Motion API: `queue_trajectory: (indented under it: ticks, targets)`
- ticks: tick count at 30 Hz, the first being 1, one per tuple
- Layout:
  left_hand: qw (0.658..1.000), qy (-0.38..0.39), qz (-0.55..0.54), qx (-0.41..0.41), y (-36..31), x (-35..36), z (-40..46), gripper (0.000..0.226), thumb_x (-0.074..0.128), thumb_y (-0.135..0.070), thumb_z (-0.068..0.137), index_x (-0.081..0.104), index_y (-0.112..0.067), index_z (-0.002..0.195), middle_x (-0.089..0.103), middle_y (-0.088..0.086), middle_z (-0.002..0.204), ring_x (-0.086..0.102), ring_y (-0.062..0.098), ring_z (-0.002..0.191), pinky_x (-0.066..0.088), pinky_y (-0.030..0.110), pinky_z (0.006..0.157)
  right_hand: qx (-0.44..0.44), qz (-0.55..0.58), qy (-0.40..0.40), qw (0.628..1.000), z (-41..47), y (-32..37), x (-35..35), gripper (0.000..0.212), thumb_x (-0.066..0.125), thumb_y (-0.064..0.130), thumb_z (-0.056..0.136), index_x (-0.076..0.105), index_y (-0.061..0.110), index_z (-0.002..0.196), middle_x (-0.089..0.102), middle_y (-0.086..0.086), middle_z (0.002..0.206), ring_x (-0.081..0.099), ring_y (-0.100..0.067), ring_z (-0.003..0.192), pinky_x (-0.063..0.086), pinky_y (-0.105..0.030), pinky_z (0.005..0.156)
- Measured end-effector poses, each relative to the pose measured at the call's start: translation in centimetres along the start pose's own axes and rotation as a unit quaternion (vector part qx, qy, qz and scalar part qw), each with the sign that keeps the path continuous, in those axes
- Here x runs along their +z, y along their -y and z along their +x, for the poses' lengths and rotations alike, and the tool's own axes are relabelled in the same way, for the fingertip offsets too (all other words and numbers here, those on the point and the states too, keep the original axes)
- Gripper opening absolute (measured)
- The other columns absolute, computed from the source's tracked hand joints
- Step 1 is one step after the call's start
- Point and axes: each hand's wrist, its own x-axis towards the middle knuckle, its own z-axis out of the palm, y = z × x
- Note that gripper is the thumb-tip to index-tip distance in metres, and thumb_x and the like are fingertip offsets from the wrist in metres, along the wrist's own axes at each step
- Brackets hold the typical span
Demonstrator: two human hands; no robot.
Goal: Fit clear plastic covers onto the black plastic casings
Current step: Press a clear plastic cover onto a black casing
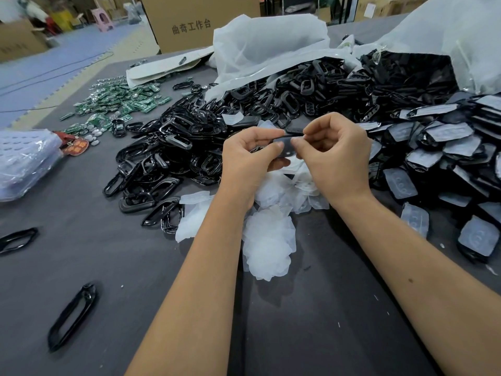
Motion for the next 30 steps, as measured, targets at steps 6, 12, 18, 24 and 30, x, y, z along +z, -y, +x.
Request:
queue_trajectory:
  ticks: [6, 12, 18, 24, 30]
  targets:
    - [1.0, 0.005, -0.005, -0.003, 0.03, 0.0, -0.01, 0.021, 0.07, 0.011, 0.088, 0.076, -0.009, 0.091, 0.076, 0.013, 0.086, 0.076, 0.025, 0.077, 0.06, 0.028, 0.066, -0.014, -0.017, -0.013, 1.0, -0.18, 0.08, 0.1, 0.018, 0.084, 0.015, 0.081, 0.067, 0.013, 0.087, 0.07, 0.005, 0.075, 0.07, -0.013, 0.068, 0.062, -0.037, 0.07]
    - [1.0, 0.004, -0.004, -0.007, 0.0, 0.02, 0.01, 0.022, 0.07, 0.01, 0.088, 0.076, -0.011, 0.091, 0.076, 0.017, 0.09, 0.076, 0.027, 0.078, 0.06, 0.026, 0.065, -0.035, -0.045, -0.032, 0.998, -0.36, 0.34, 0.17, 0.017, 0.084, 0.014, 0.08, 0.068, 0.012, 0.085, 0.068, 0.011, 0.072, 0.068, -0.009, 0.066, 0.06, -0.033, 0.068]
    - [1.0, 0.007, -0.002, -0.008, 0.01, 0.1, -0.06, 0.02, 0.07, 0.01, 0.088, 0.075, -0.008, 0.093, 0.076, 0.018, 0.09, 0.076, 0.026, 0.076, 0.059, 0.025, 0.063, -0.039, -0.065, -0.041, 0.996, -0.43, 0.28, 0.07, 0.021, 0.087, 0.018, 0.079, 0.068, 0.012, 0.085, 0.067, 0.013, 0.072, 0.067, -0.009, 0.067, 0.057, -0.026, 0.065]
    - [0.999, 0.012, -0.027, -0.018, -0.31, -0.09, -0.19, 0.021, 0.067, 0.011, 0.091, 0.074, -0.009, 0.093, 0.076, 0.011, 0.081, 0.073, 0.024, 0.068, 0.058, 0.021, 0.06, 0.075, 0.052, -0.009, 0.996, 0.11, -0.2, -0.07, 0.027, 0.091, 0.02, 0.076, 0.069, 0.015, 0.09, 0.069, 0.004, 0.075, 0.066, -0.013, 0.066, 0.055, -0.03, 0.062]
    - [0.998, 0.02, -0.047, -0.023, -0.62, -0.06, -0.29, 0.021, 0.063, 0.012, 0.092, 0.074, -0.007, 0.094, 0.076, 0.012, 0.081, 0.072, 0.021, 0.064, 0.056, 0.02, 0.057, 0.214, 0.251, 0.074, 0.941, 0.53, -0.62, -0.09, 0.016, 0.086, 0.005, 0.082, 0.073, 0.01, 0.091, 0.073, 0.0, 0.074, 0.063, -0.014, 0.058, 0.049, -0.021, 0.051]
